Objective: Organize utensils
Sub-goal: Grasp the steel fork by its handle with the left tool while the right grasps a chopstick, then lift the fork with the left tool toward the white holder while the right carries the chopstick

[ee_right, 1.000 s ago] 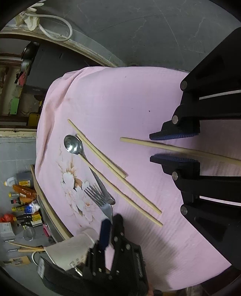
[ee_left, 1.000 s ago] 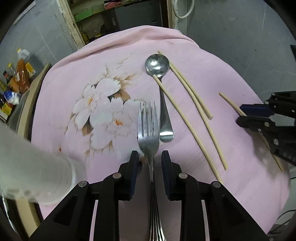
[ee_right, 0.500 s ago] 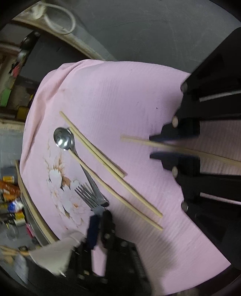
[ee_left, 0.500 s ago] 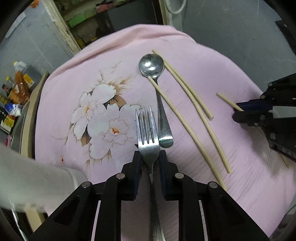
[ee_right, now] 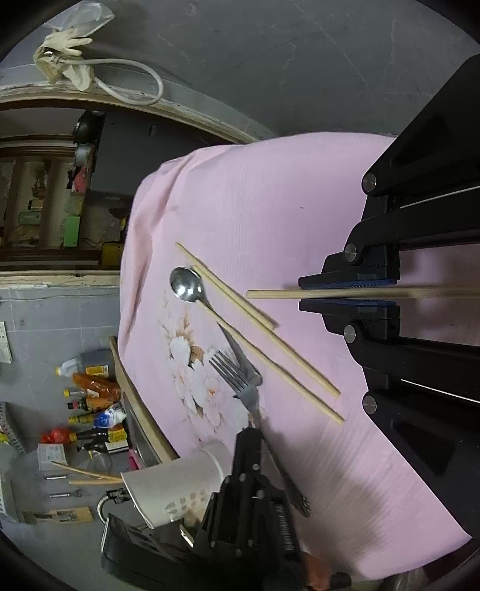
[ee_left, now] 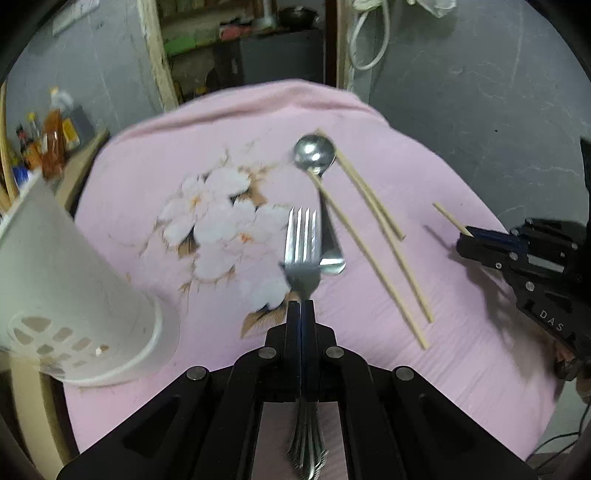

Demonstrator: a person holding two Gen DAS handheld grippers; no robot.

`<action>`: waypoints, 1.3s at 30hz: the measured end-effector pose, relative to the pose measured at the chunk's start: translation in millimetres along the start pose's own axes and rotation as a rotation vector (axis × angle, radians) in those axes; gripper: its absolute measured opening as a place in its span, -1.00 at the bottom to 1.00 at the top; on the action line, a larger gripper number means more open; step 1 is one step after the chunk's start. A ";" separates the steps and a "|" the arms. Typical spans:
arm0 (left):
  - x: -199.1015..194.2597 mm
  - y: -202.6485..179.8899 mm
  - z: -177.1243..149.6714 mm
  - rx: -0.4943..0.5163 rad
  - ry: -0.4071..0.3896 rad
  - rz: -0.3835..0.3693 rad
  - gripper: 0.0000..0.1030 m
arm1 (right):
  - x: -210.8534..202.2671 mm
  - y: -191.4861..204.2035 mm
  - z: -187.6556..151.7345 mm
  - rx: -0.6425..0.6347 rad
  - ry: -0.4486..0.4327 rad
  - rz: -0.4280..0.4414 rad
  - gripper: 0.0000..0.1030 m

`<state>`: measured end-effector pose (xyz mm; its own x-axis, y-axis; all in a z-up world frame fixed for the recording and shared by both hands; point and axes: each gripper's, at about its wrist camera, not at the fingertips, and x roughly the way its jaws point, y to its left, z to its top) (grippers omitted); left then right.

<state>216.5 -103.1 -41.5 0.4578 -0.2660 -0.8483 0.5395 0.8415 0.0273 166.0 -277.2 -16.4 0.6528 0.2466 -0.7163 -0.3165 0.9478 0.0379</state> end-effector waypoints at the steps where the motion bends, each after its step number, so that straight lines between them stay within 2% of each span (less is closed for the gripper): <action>1: 0.4 3.2 0.3 -0.009 0.006 -0.011 -0.91 | 1.7 -1.2 -2.1 0.008 0.010 0.008 -0.94; 2: -1.6 0.4 1.3 -0.007 0.008 -0.010 -0.82 | 4.1 -0.3 -2.4 0.012 0.017 0.012 -0.94; 4: 1.0 1.4 4.3 0.010 0.029 -0.008 -0.34 | 5.7 -1.7 -3.2 0.025 0.026 0.026 -0.94; 7: 9.6 -1.5 5.1 0.043 0.064 -0.006 -0.31 | 4.2 -2.2 -3.2 0.022 0.026 0.030 -0.94; 9: 17.7 -11.3 9.2 0.120 0.096 0.040 -0.32 | 5.8 -3.0 -4.3 0.015 0.040 0.032 -0.94; 11: 22.9 -17.5 15.1 0.169 0.136 0.067 -0.37 | 8.7 -3.8 -4.9 0.003 0.061 0.030 -0.94; 13: 26.5 -21.4 20.9 0.193 0.182 0.048 -0.79 | 12.4 -3.8 -4.3 -0.020 0.085 0.024 -0.94; 16: 31.8 -23.7 25.5 0.220 0.201 0.054 -0.95 | 19.5 0.4 1.2 -0.069 0.137 0.016 -0.93; 19: 29.5 -23.1 23.0 0.178 0.155 0.066 -0.96 | 26.1 5.2 9.1 -0.133 0.192 0.002 -0.93; 22: 19.0 -17.5 15.6 0.082 0.055 0.071 -0.96 | 25.7 5.5 11.6 -0.132 0.191 -0.009 -0.95; 25: -6.4 -10.1 10.0 -0.030 -0.073 0.070 -0.96 | 7.6 11.1 9.1 -0.144 0.038 -0.054 -0.95; 28: -38.9 -16.6 5.2 -0.060 -0.253 0.124 -0.96 | -22.5 14.9 5.9 -0.096 -0.166 -0.095 -0.95; 32: -70.7 -21.0 3.5 -0.133 -0.450 0.135 -0.96 | -62.6 27.5 0.0 -0.067 -0.451 -0.188 -0.95; 35: -89.7 -27.5 -0.9 -0.149 -0.572 0.171 -0.96 | -80.9 42.4 -1.2 -0.074 -0.603 -0.264 -0.95; 39: -113.2 -24.7 -6.0 -0.174 -0.692 0.205 -0.96 | -90.7 55.1 7.5 -0.095 -0.725 -0.367 -0.95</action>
<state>147.1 -91.0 50.6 0.9089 -0.2830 -0.3063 0.3023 0.9531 0.0165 94.5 -245.8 55.8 0.9989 0.0239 -0.0414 -0.0315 0.9805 -0.1939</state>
